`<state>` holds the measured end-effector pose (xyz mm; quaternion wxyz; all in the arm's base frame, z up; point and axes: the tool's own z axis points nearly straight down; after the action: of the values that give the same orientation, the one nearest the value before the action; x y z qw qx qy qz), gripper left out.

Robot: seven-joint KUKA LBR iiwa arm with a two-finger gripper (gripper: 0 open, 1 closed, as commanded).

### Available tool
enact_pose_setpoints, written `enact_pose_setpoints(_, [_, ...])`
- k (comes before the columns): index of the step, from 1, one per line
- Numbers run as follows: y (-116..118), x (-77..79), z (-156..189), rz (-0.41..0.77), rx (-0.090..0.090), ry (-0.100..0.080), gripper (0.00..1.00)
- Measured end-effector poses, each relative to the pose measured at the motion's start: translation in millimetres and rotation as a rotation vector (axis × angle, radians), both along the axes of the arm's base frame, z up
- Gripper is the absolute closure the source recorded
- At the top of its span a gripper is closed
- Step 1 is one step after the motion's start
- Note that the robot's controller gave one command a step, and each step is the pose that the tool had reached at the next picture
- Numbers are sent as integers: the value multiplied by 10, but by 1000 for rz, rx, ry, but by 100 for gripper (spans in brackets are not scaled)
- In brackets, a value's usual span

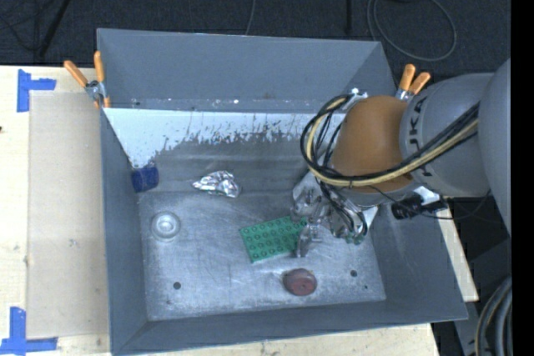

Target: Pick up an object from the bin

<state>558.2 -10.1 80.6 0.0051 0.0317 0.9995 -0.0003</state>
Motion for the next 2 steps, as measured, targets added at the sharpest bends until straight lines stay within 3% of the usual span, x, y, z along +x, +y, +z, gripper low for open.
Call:
enact_pose_setpoints(1, [2, 10, 354, 2, 1, 7, 100])
enact_pose_setpoints(2, [5, 15, 472, 4, 1, 9, 100])
